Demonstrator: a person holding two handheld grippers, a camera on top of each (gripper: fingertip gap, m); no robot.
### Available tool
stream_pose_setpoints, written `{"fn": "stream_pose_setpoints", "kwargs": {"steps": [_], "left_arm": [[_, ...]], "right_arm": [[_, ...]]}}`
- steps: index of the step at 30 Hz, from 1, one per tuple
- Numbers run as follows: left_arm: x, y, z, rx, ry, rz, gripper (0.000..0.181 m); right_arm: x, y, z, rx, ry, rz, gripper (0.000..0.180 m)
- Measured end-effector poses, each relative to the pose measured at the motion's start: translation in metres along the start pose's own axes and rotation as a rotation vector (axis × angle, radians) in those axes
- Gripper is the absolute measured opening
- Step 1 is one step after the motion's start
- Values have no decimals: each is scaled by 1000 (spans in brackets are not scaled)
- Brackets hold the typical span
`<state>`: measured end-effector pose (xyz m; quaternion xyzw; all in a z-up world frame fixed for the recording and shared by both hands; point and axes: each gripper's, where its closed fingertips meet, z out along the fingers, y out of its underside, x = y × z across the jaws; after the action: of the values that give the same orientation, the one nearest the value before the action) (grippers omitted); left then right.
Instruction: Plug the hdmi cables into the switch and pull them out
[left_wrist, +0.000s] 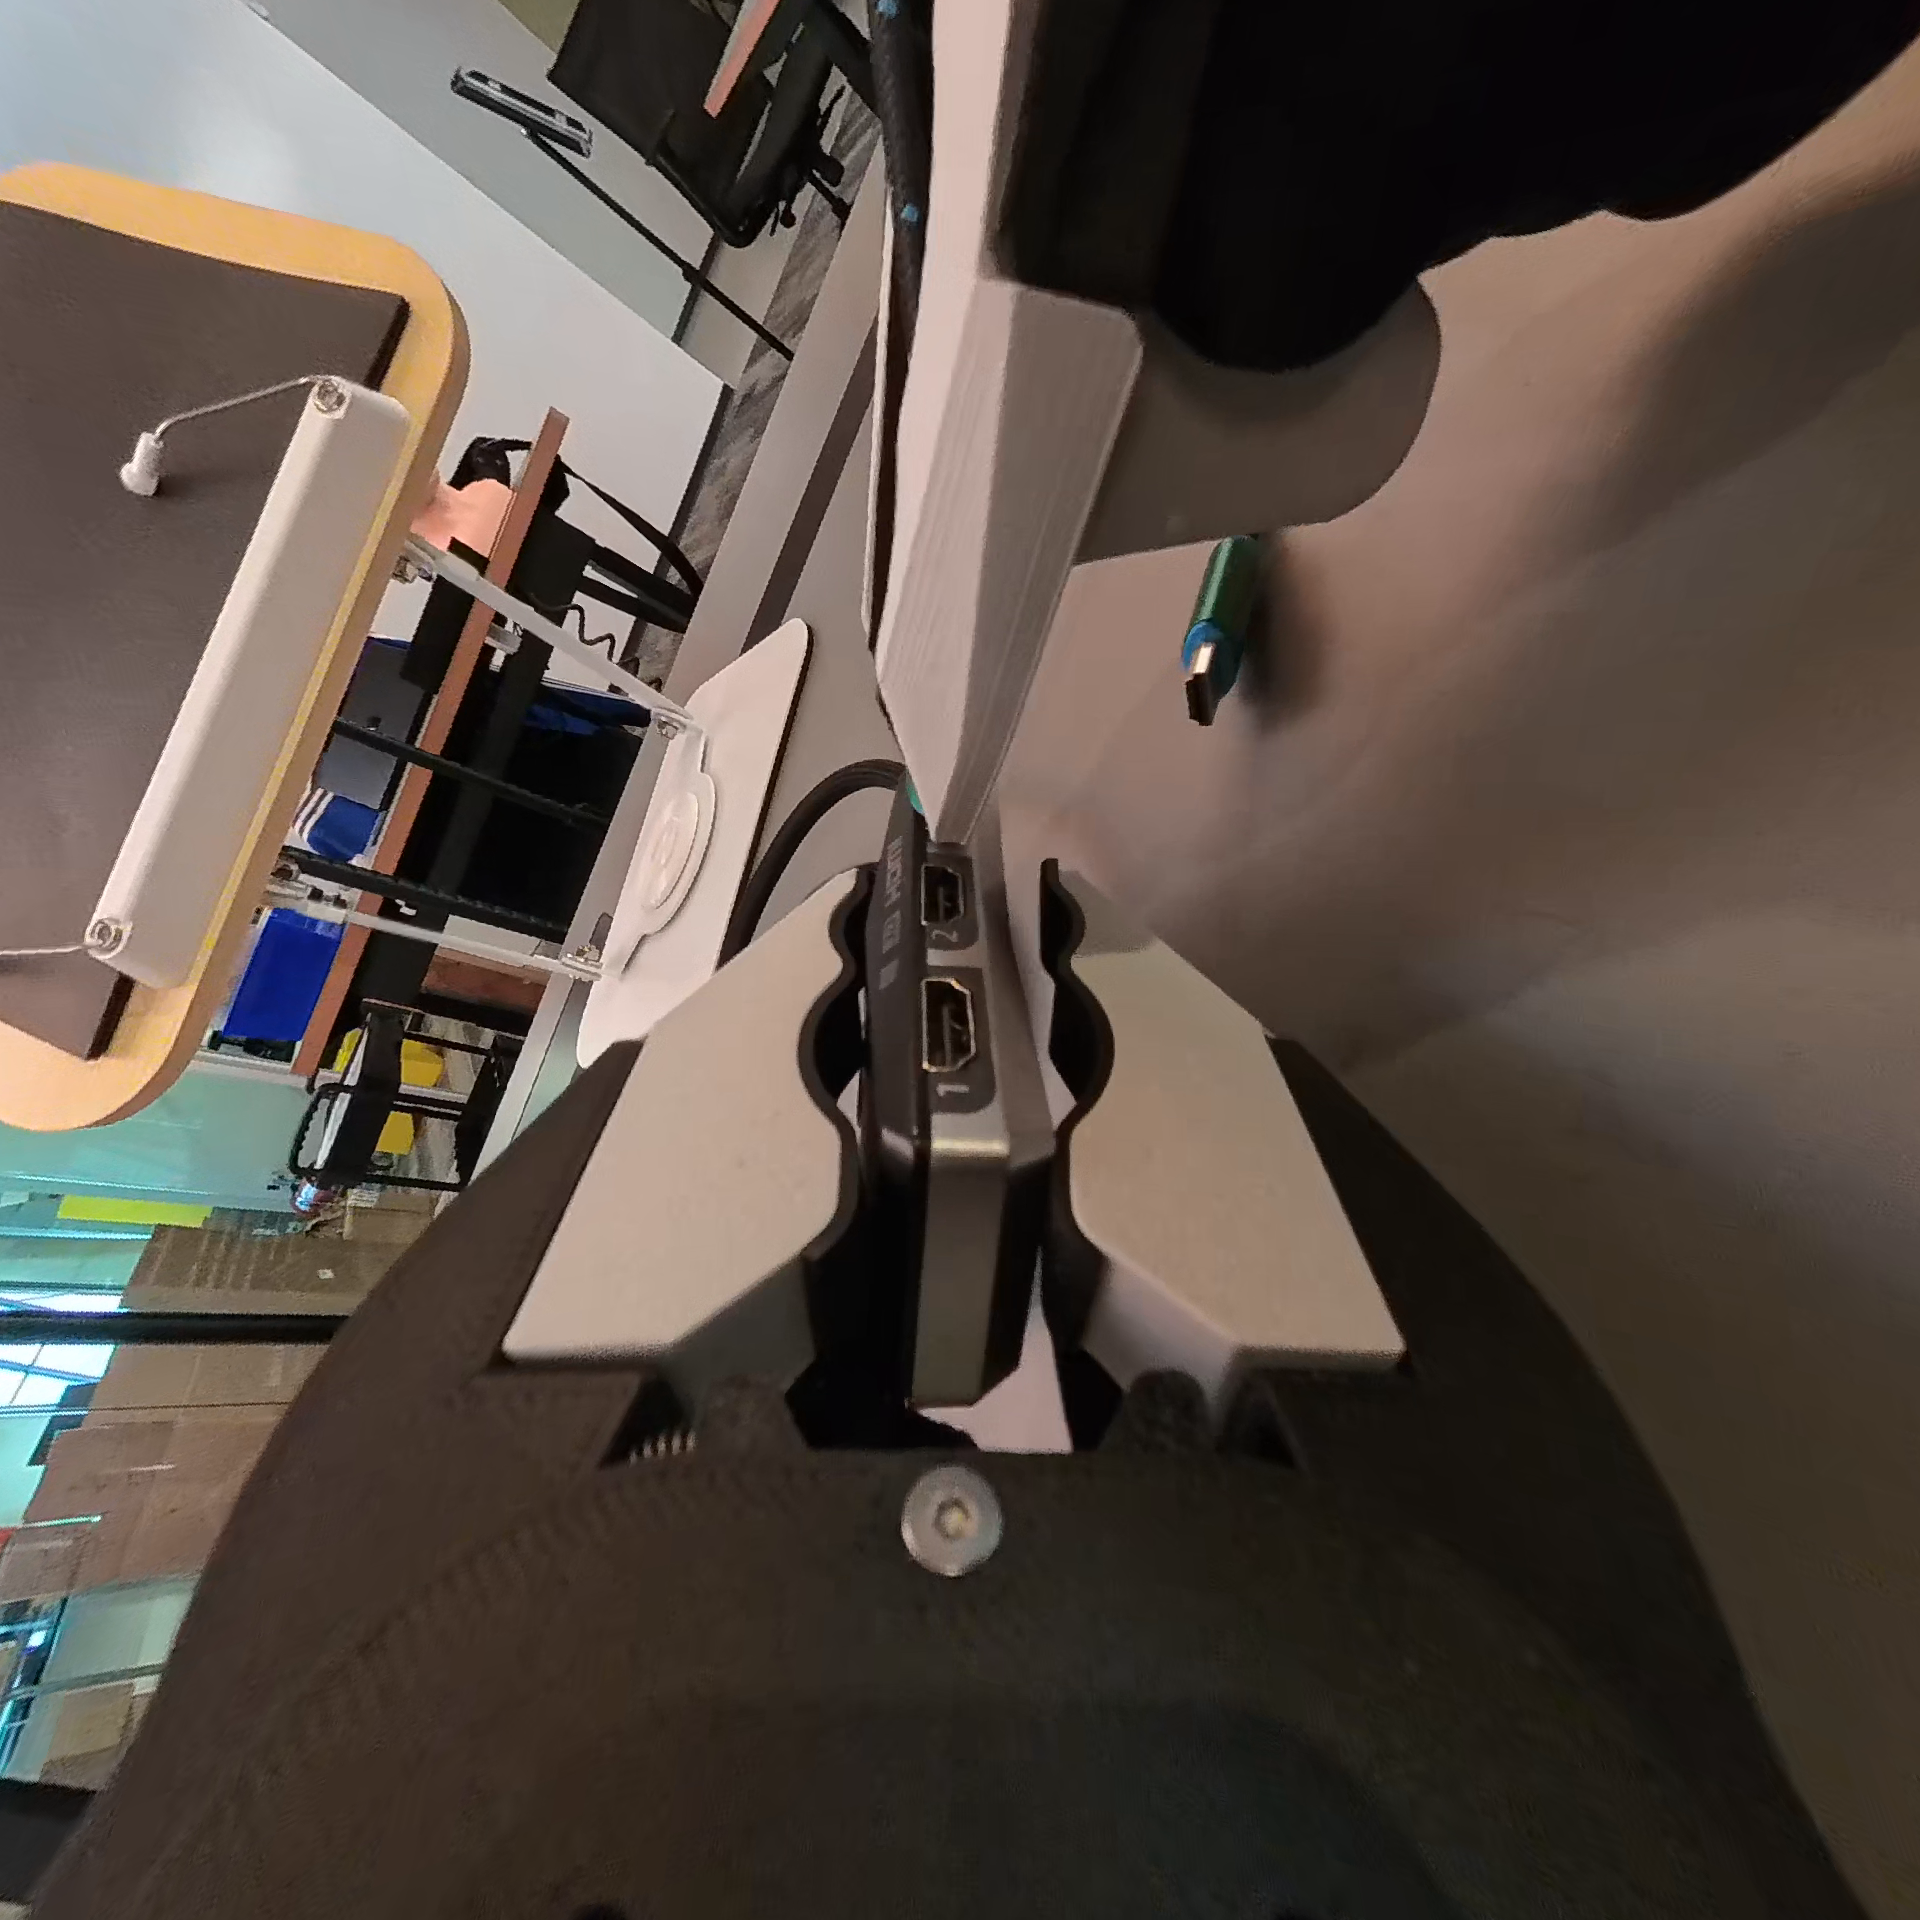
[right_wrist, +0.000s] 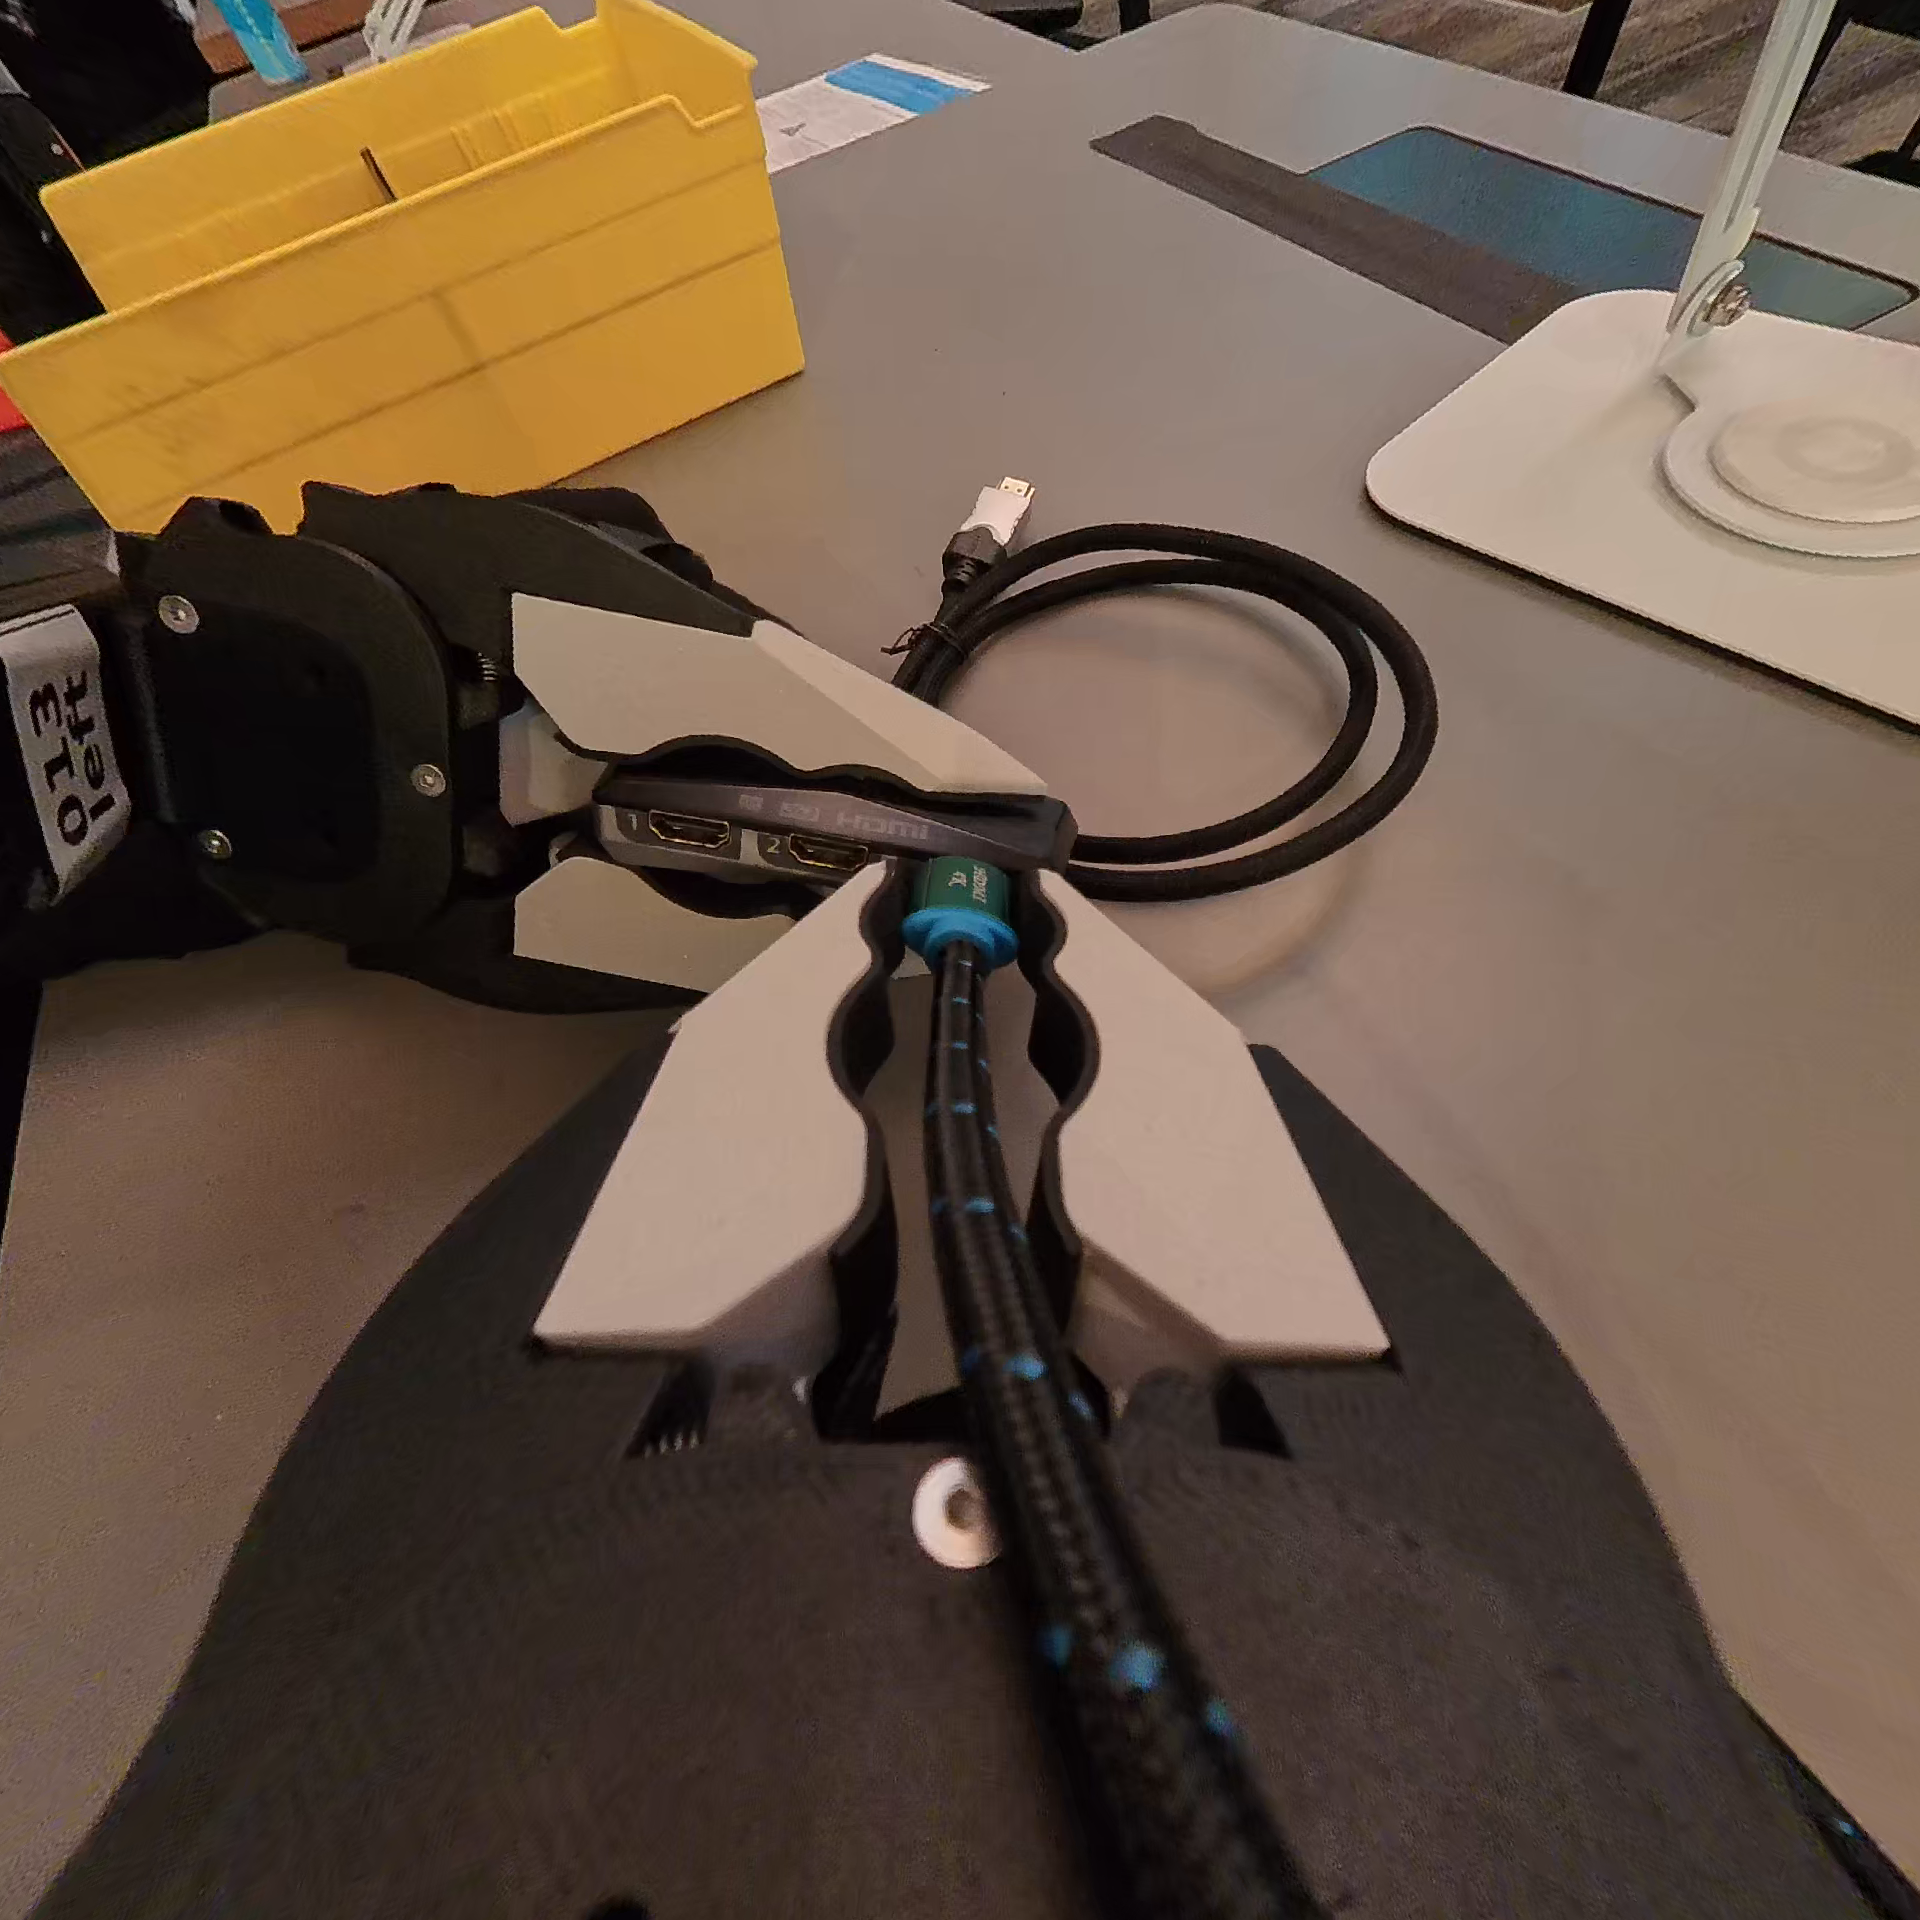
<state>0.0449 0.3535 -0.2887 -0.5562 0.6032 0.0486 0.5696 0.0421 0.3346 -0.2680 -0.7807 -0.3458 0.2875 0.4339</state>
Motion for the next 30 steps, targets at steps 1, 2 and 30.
{"fn": "stream_pose_setpoints", "kwargs": {"steps": [1, 2, 30], "left_arm": [[1, 1, 2, -6, -2, 1, 34], [0, 4, 5, -32, -13, 5, 53], [7, 3, 4, -39, 20, 6, 31]], "right_arm": [[0, 0, 0, 5, 2, 0, 19], [-2, 0, 0, 10, 1, 0, 19], [-11, 1, -15, 9, 144, -19, 19]]}}
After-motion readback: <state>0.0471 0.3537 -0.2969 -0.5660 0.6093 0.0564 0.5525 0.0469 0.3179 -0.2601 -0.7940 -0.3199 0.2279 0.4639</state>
